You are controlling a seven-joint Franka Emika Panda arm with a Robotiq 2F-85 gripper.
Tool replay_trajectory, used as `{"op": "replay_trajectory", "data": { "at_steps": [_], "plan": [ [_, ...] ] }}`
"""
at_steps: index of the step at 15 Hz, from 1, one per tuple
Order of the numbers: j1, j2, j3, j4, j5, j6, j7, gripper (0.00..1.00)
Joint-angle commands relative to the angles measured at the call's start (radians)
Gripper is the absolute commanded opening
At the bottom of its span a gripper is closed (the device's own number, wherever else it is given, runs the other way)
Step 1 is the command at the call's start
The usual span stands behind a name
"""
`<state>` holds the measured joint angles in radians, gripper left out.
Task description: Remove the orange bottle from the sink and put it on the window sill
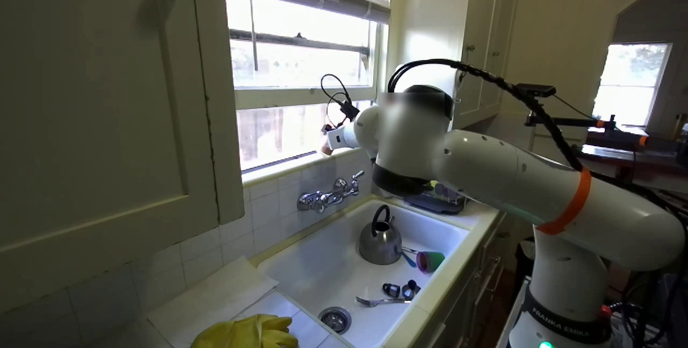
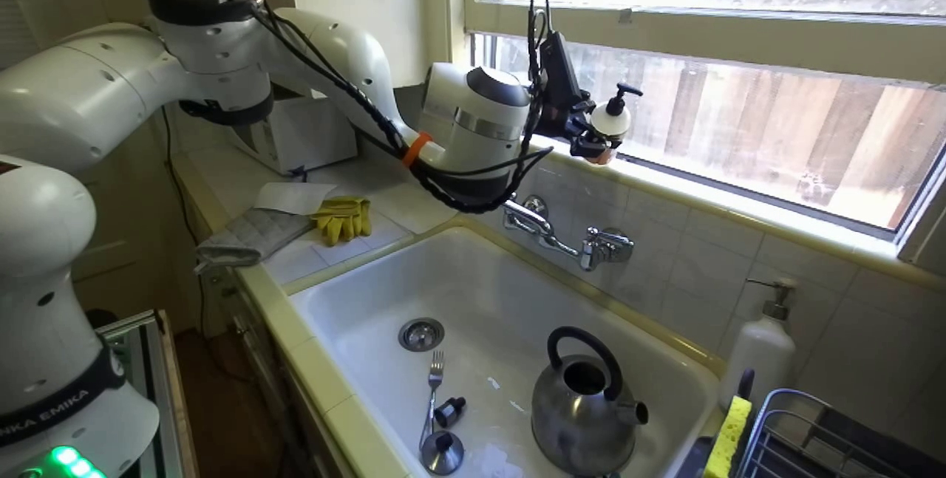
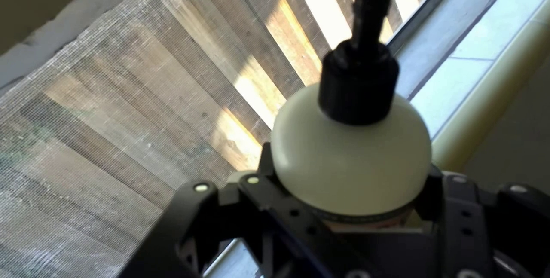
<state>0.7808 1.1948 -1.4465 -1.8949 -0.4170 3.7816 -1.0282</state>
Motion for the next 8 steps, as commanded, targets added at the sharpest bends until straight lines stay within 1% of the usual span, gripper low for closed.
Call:
{"op": "replay_trajectory", "data": {
  "at_steps": [1,5,8],
  "plan": [
    [-0.021,-0.038,0.024,0.039,-0.078,0.019,-0.102,0.45],
    [-0.026,-0.038,0.015,0.088,-0.145,0.009,-0.136,0.45],
    [-0.027,-0.007,0.0,0.117,-0.149,-0.005,-0.162,0.45]
  ]
}}
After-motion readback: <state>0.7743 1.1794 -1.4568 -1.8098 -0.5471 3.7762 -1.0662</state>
